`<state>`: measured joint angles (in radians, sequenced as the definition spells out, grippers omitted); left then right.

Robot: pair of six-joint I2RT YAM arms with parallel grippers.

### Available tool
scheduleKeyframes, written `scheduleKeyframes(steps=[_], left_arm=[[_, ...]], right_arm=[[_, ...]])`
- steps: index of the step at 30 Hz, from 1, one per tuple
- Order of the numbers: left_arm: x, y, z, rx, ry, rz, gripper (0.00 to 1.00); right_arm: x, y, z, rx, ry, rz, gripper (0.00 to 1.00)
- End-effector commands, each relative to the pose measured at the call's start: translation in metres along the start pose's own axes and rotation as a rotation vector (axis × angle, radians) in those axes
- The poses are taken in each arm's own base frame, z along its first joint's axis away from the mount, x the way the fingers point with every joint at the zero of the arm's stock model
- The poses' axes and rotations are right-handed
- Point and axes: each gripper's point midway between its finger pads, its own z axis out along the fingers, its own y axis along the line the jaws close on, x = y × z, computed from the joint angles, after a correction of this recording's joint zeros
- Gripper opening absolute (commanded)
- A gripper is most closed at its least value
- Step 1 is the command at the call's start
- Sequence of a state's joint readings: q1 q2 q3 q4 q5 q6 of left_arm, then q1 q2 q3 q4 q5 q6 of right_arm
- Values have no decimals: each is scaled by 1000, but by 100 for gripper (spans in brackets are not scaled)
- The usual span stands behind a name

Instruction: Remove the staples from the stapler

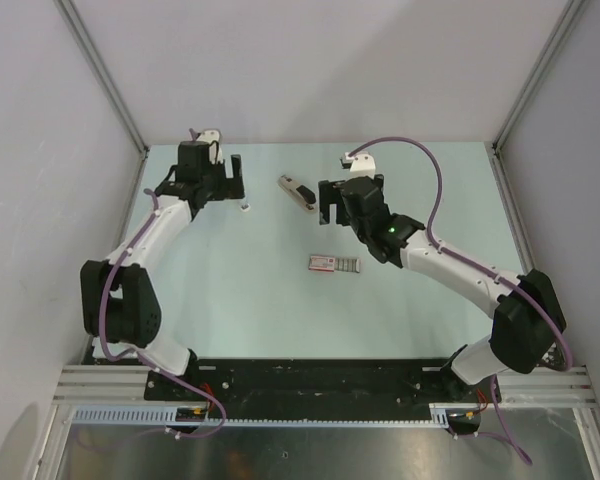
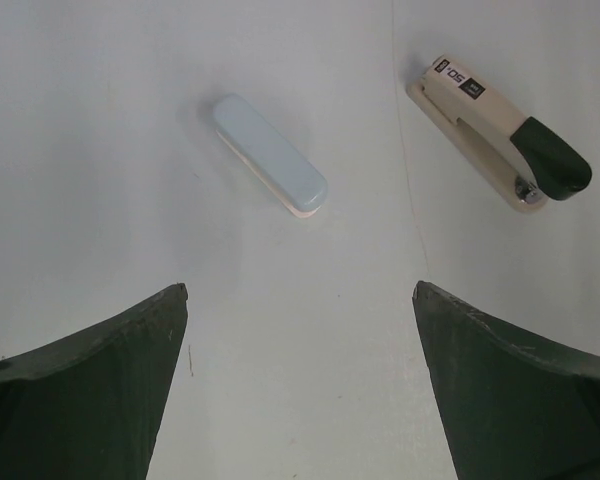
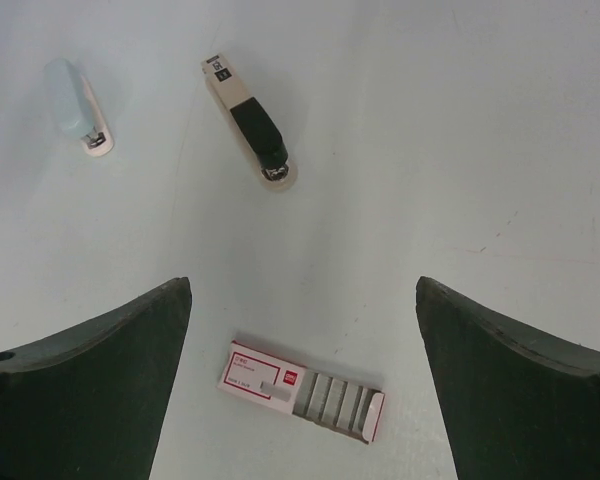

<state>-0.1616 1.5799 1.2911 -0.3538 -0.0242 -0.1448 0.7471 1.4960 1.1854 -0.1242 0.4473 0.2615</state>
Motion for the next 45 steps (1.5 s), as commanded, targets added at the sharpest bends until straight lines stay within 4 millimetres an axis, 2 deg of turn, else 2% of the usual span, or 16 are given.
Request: scheduleKeyframes(steps=[1,8,15,25,32,38,42,45], left_arm=[[-5,1,16,-27,3,17,99],[-22,0,62,-66,10,-27,99],[-14,2,102,-114,44,-50,99],[3,6,128,-141,95,-84,99],[26,8,141,-149,150,-86,98],[34,8,146,-151,169,-79,83],[37,9,149,-150,175,-67,59],[38,12,148,-156,177,-58,46]], right_arm=[[-20,5,-13,-31,-49,43,99],[-17,3,-11,-14,-48,10,99],[-16,5,-8,-23,-49,-20,99],[-13,11,-6,-52,-39,-20,99],[-14,14,-9,-76,-46,-15,99],[-9,16,-9,-95,-42,-16,99],[-6,18,-8,-113,-42,-13,99],[-5,21,-10,-129,-42,-10,99]])
